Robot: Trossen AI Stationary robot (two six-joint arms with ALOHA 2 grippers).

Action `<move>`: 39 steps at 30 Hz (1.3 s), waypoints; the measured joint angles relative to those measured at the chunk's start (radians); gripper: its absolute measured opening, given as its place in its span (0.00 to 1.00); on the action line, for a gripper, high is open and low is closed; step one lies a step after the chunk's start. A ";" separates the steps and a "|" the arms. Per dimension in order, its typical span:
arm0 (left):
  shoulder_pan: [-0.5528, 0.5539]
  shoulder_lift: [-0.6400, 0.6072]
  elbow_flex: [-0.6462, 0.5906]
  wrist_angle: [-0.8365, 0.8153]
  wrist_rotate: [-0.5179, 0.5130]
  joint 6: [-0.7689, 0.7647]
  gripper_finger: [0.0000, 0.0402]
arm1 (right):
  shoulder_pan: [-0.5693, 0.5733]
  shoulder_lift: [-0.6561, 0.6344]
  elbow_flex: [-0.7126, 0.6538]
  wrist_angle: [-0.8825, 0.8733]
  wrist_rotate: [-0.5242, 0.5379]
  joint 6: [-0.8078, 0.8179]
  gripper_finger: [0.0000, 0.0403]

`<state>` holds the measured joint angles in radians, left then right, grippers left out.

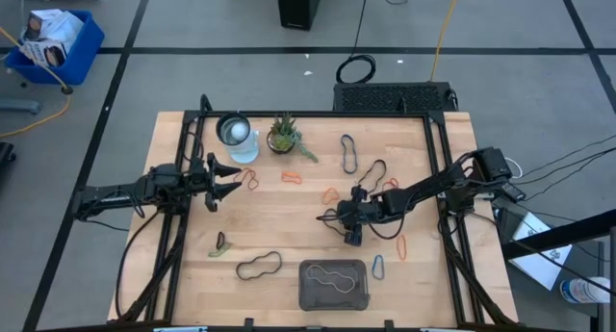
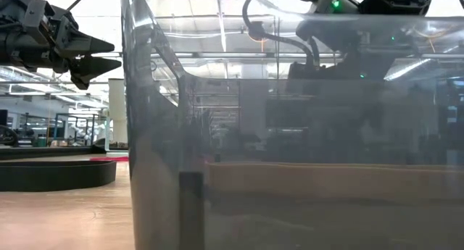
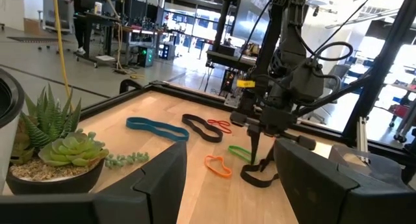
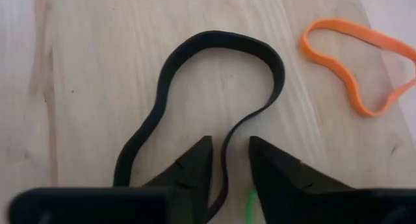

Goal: Pick and place rubber bands into bin
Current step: Put the black rubber band into the black transparent bin

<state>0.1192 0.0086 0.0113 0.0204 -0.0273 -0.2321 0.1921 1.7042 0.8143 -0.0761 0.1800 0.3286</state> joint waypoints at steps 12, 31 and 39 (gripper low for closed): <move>0.000 0.000 0.000 -0.002 0.000 0.000 0.60 | -0.001 -0.013 -0.003 -0.007 0.001 0.080 0.01; 0.000 0.000 0.000 0.003 0.000 0.000 0.60 | 0.015 -0.392 0.360 -0.005 0.187 -0.135 0.00; 0.000 0.000 0.000 0.004 0.000 0.000 0.60 | 0.128 -0.347 0.629 -0.111 0.264 -0.349 0.00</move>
<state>0.1188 0.0085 0.0109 0.0244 -0.0273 -0.2322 0.3197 1.3570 1.4430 -0.1874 0.4443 -0.0203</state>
